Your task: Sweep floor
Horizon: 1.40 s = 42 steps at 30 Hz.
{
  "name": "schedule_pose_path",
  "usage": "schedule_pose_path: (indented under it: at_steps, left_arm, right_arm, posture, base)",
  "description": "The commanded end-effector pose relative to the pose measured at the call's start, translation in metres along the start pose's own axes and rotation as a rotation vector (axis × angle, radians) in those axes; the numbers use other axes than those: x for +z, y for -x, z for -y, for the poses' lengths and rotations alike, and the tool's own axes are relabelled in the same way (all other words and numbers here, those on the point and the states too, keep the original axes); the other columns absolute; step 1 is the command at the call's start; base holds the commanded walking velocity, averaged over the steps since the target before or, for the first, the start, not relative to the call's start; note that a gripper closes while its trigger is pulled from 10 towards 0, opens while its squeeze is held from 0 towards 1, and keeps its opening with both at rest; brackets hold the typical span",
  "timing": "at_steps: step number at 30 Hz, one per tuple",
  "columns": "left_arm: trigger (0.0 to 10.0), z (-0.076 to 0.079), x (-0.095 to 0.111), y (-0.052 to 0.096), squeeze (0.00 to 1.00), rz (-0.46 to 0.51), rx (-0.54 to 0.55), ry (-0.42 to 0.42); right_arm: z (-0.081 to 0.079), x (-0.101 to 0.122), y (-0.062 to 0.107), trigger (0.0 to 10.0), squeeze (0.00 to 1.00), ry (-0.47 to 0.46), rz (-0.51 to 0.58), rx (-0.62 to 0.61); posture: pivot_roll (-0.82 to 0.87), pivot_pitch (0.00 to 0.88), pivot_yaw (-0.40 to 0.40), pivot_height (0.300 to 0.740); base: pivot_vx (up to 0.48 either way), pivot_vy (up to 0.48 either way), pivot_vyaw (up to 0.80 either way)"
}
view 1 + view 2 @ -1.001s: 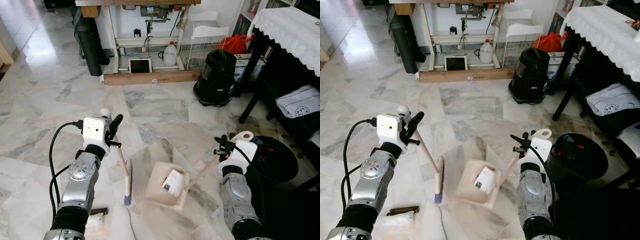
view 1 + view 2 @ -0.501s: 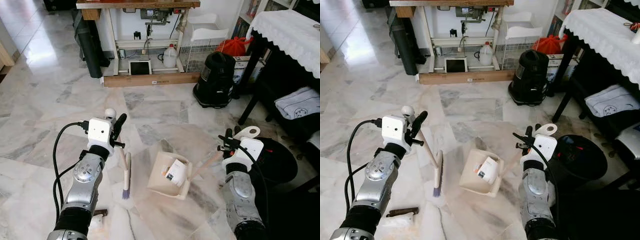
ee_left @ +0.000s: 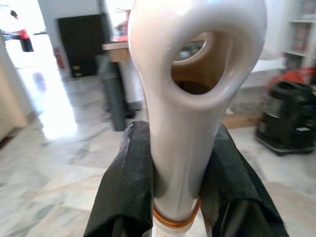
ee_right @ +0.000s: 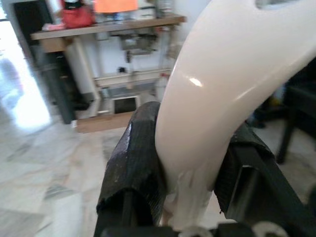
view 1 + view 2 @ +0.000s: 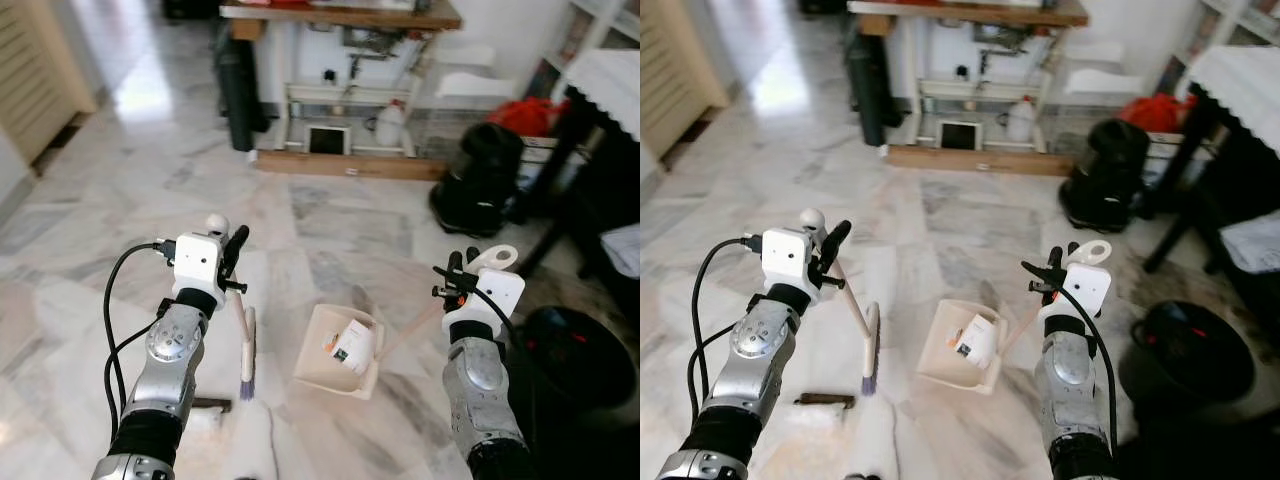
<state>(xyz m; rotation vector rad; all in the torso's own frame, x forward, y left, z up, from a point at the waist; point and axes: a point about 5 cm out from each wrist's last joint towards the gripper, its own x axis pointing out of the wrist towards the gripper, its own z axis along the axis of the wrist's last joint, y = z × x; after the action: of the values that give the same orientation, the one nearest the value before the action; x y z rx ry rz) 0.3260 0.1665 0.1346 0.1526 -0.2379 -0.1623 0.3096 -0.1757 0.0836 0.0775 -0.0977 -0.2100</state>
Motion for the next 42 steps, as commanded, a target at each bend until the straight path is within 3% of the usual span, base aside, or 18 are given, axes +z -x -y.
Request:
schedule_pose_path:
  at_steps: [1, 14, 42]
  left_arm:
    - [10.0, -0.0030, 0.0144, -0.0069, 0.00, 0.071, 0.005, -0.033]
    - [10.0, 0.0037, 0.0160, -0.0073, 0.00, 0.081, -0.003, -0.025]
    - [10.0, 0.0028, 0.0187, -0.0078, 0.00, 0.097, 0.011, -0.013]
  right_arm:
    - [-0.0052, 0.0199, -0.0081, 10.0, 0.00, -0.015, 0.084, 0.011]
    - [-0.0039, 0.0186, -0.0072, 10.0, 0.00, -0.005, 0.076, 0.015]
    - [-0.0003, 0.0190, -0.0063, 10.0, 0.00, 0.001, 0.075, 0.011]
  posture:
    - [-0.08, 0.053, -0.031, 0.740]
    - [-0.08, 0.065, -0.033, 0.740]
    - [-0.08, 0.048, -0.038, 0.740]
  base:
    - [0.000, 0.000, 0.80]
    - [0.000, 0.000, 0.80]
    - [0.000, 0.000, 0.80]
